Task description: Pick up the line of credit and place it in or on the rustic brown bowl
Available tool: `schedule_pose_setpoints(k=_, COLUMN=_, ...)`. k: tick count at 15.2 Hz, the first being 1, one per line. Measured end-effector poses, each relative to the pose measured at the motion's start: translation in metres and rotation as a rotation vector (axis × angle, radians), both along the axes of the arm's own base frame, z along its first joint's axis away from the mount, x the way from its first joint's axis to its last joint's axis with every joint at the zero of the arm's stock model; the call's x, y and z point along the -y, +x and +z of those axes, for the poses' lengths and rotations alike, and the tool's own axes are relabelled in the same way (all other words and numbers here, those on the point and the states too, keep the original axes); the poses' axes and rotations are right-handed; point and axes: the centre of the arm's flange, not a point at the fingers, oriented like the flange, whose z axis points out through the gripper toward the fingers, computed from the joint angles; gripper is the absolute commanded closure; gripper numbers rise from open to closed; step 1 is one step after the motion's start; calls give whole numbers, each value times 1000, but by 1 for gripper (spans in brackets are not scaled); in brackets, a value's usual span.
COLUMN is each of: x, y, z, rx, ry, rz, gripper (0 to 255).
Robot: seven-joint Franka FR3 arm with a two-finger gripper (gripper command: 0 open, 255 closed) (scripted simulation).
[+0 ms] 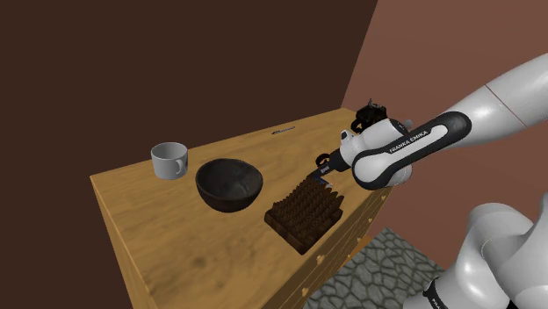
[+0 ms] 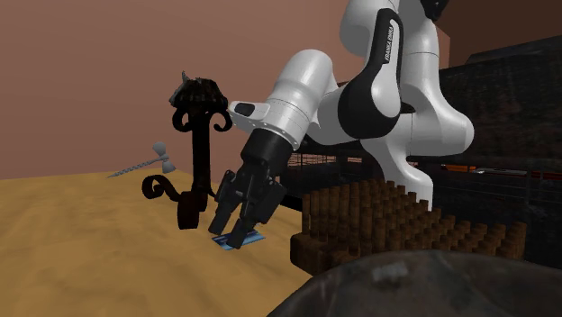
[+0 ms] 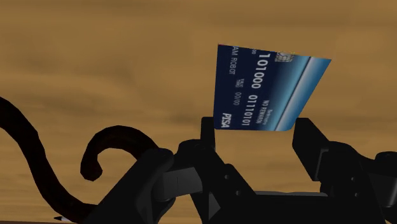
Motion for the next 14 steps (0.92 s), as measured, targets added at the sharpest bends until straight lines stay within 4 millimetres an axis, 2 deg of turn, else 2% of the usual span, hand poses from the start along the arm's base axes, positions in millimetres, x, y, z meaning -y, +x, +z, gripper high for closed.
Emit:
schedule_pose_setpoints(k=8, x=0, y=0, z=2, rx=0, ry=0, rz=0, gripper=255)
schedule_pose_setpoints(k=14, x=1, y=0, z=31, rx=0, ry=1, rz=0, gripper=255)
